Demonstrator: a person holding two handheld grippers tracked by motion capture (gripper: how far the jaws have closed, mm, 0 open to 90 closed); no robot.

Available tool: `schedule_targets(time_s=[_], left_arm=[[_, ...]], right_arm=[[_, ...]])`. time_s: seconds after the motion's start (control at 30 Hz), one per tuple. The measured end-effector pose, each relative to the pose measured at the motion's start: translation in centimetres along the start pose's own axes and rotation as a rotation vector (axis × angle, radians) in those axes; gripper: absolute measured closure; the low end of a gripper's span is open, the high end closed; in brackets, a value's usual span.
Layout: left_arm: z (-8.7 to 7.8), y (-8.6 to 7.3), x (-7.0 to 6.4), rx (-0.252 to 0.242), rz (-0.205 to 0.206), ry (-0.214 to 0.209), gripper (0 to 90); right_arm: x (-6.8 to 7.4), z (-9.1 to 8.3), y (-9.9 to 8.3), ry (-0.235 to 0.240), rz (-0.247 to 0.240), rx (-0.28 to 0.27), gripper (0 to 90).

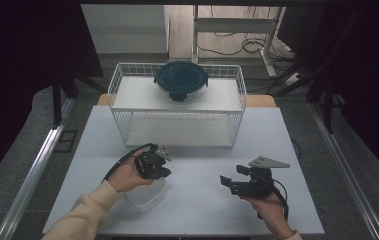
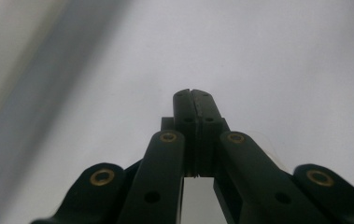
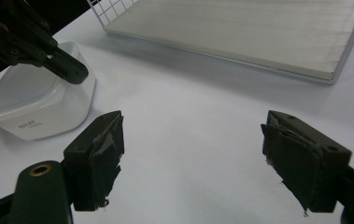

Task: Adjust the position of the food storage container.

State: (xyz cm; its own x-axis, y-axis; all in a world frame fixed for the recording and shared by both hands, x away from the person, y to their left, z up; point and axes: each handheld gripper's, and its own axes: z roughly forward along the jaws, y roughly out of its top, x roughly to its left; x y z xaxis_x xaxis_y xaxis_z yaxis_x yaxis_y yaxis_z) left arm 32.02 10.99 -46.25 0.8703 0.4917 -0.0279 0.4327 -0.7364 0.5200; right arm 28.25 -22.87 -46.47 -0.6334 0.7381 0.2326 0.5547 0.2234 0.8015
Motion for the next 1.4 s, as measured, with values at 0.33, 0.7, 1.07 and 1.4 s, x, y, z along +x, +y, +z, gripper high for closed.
schedule_targets(time_s=[0.33,0.7,1.07,1.4], left_arm=[[-7.5,-7.5,0.7,-0.163,-0.302,0.197,90.0],[-7.9,-15.1,-1.0,-0.156,-0.473,0.204,90.0],[-4.8,-15.3,-0.4,-0.113,-0.508,0.126,90.0],[-3.5,-13.5,1.2,-0.121,-0.512,0.092,90.0]], right_arm=[[-0.1,-0.2,0.0,-0.004,0.010,-0.004,20.3],[-0.1,0.0,0.3,-0.005,-0.002,0.000,20.2],[-0.1,0.1,0.2,-0.018,-0.010,0.003,20.3],[0.0,0.0,0.2,-0.021,-0.018,0.001,20.2]])
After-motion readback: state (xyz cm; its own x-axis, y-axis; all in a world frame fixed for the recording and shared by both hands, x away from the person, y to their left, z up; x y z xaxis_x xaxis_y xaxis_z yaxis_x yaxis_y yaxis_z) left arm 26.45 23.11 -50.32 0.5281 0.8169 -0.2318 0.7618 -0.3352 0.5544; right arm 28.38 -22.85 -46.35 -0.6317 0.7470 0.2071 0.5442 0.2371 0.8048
